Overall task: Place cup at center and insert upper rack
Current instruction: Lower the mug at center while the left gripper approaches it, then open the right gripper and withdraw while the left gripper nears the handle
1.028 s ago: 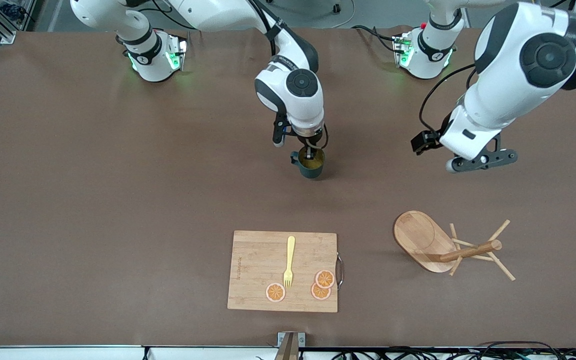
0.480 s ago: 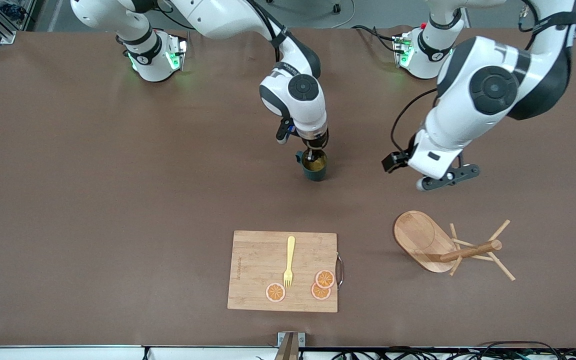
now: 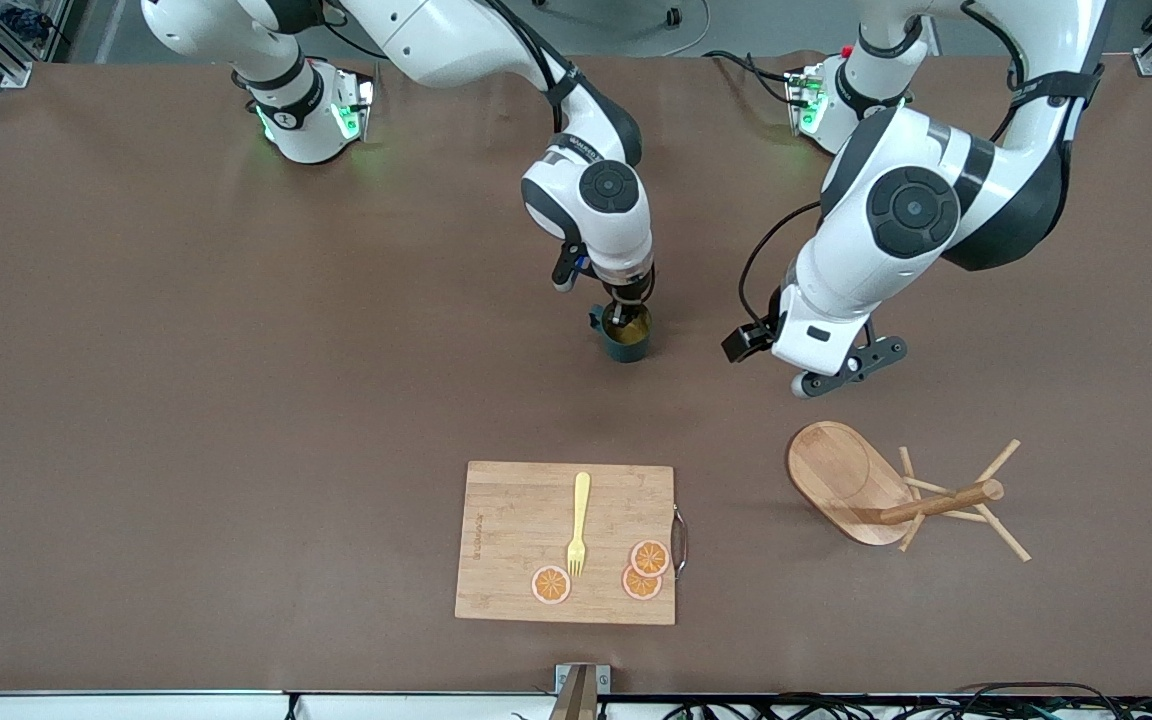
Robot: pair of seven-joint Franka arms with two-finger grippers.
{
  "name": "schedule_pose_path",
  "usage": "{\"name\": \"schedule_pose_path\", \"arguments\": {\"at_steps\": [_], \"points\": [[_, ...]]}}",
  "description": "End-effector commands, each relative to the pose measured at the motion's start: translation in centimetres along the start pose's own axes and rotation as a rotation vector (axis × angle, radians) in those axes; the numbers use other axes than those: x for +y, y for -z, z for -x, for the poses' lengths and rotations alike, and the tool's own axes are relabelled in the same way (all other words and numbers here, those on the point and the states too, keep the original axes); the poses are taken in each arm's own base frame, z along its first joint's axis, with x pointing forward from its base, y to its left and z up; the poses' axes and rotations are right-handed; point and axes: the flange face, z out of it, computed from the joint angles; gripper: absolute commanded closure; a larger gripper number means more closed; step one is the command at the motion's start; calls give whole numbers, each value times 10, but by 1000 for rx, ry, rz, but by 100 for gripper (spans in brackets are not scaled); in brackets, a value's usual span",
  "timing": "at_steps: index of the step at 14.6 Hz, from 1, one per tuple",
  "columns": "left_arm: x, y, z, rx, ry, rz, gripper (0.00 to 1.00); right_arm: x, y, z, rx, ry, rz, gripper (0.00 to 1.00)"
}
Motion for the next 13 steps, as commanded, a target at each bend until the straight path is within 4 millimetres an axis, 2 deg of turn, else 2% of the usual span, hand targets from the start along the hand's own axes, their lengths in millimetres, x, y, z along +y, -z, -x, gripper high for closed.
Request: {"name": "schedule_pose_path", "arguments": {"at_steps": [1,4,8,11,13], "points": [[14,1,6,6,35,15,0,19,-1,7,11,-130,-51,0],[20,0,9,37,81,16,0,18,22,18,45,-113,-47,0],[41,-5,28,44,132,12,0,19,60,30,25,-15,-46,0],[47,-8,36,44,166,9,0,26,76,27,54,196,-40,0],[49,-7,37,46,187,15,0,18,92,17,102,351,-19,0]]}}
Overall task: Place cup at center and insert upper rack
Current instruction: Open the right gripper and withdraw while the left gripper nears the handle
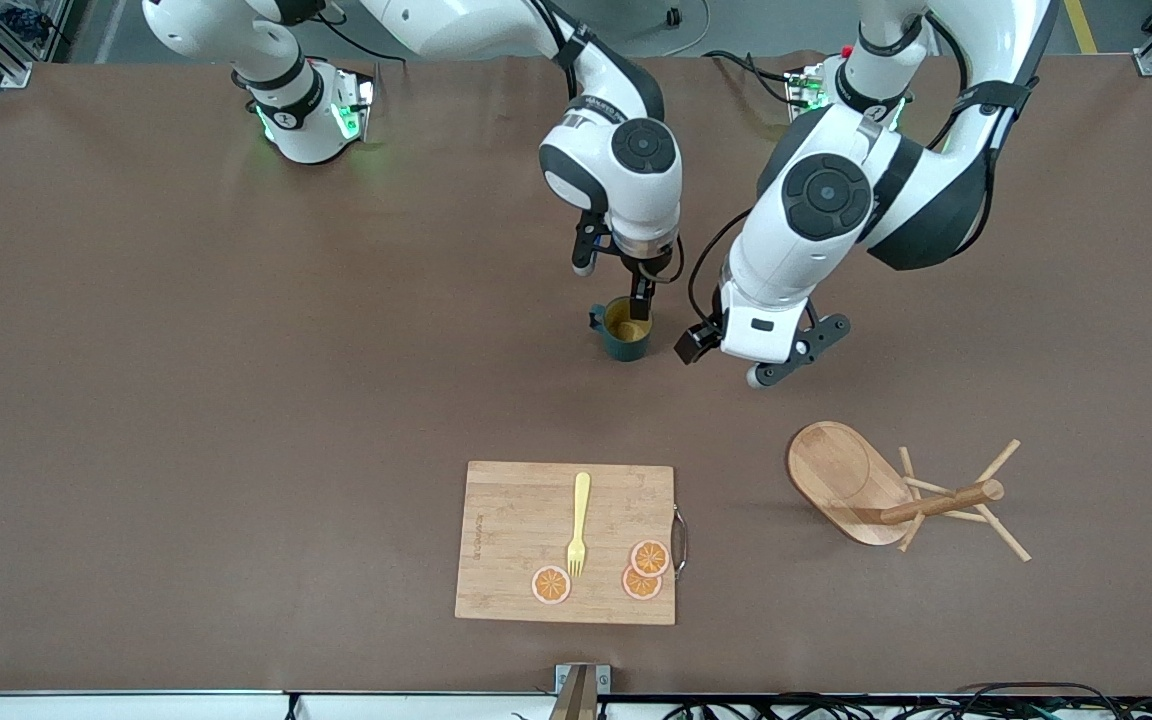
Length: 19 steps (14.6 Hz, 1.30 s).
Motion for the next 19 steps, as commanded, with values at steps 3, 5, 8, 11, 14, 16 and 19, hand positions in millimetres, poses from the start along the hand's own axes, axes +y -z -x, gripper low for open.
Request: {"name": "schedule_pose_path", "arguments": {"at_steps": [3,5,8,11,14,16,19], "points": [[17,-5,11,24,71,28,0,-19,67,-54,41,268,11,0],[23,-11,17,56,94,21,1,-41,105,-102,46,411,29,0],[49,-25,36,88,178,20,1,-98,162,-181,62,636,88,0],[80,-50,56,125,247,18,2,-142,191,-241,45,819,106,0],[103,-82,93,177,291,4,5,-189,209,-316,24,1013,114,0],[110,-98,119,219,331,-1,7,-220,215,-373,8,1151,114,0],[116,-117,163,272,373,-2,7,-254,225,-464,-20,1344,126,0]]}}
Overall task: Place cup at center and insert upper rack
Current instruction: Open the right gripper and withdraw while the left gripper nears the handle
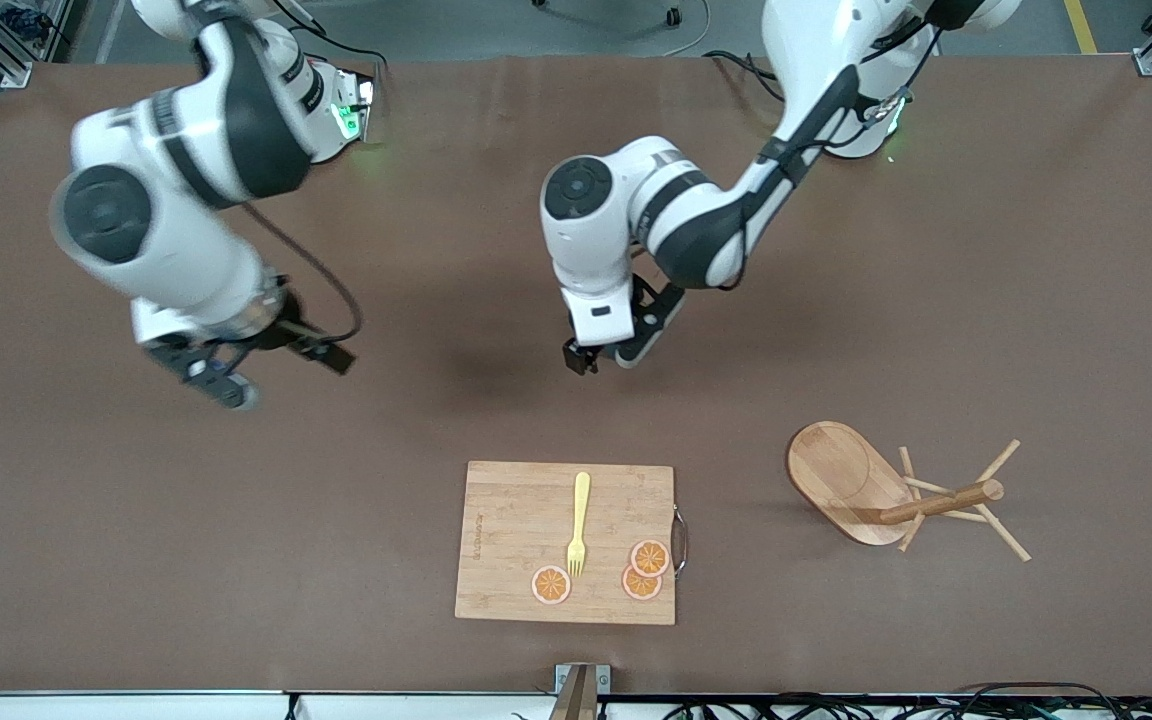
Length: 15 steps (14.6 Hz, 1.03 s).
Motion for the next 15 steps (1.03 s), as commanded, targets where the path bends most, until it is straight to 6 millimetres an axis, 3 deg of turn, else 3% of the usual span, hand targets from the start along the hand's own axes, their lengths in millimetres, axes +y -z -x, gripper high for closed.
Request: {"name": "schedule_pose_path", "arguments": {"at_steps": [1,4,6,9,11,13,15], "points": [[-2,-4,32,52,54,7,8,70,11,-39,-19,178,-6,0],[-18,-30,72,174,146,-19,8,156,18,-88,1,378,40,0],[-30,-49,97,260,121,-33,8,206,21,-110,6,459,46,0],[-38,-68,112,297,112,-50,11,234,36,-120,28,502,64,0],[-36,-84,135,316,104,-41,12,246,39,-124,32,529,67,0],[-40,-97,145,359,92,-39,13,248,42,-125,38,531,69,0],[-44,-107,143,389,90,-63,15,249,47,-127,50,526,69,0]]}}
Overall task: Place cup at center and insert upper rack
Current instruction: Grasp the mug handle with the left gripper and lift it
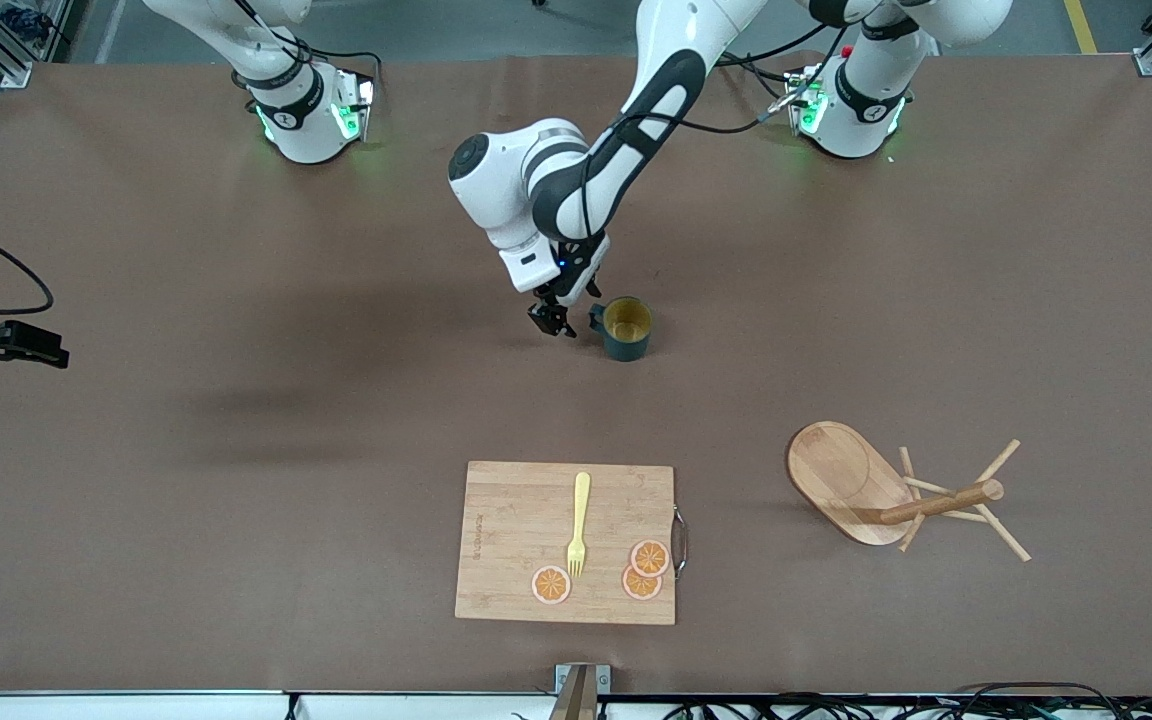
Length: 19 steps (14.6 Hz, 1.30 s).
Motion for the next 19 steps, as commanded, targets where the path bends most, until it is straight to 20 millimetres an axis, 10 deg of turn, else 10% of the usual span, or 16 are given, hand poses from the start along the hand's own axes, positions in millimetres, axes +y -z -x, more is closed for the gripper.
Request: {"name": "schedule_pose_path", "arguments": {"at_steps": [1,11,17,19], "points": [[4,-3,2,65,6,0,16,2,14,4,15,18,18,0],[-1,-17,10,138,-52,16,39,-13,24,5,-7,27,-10,0],[1,-10,9,127,-99,22,98,-38,64,37,-91,16,-36,0],[3,-3,5,121,-108,28,100,-42,71,48,-90,-23,-56,0]]}}
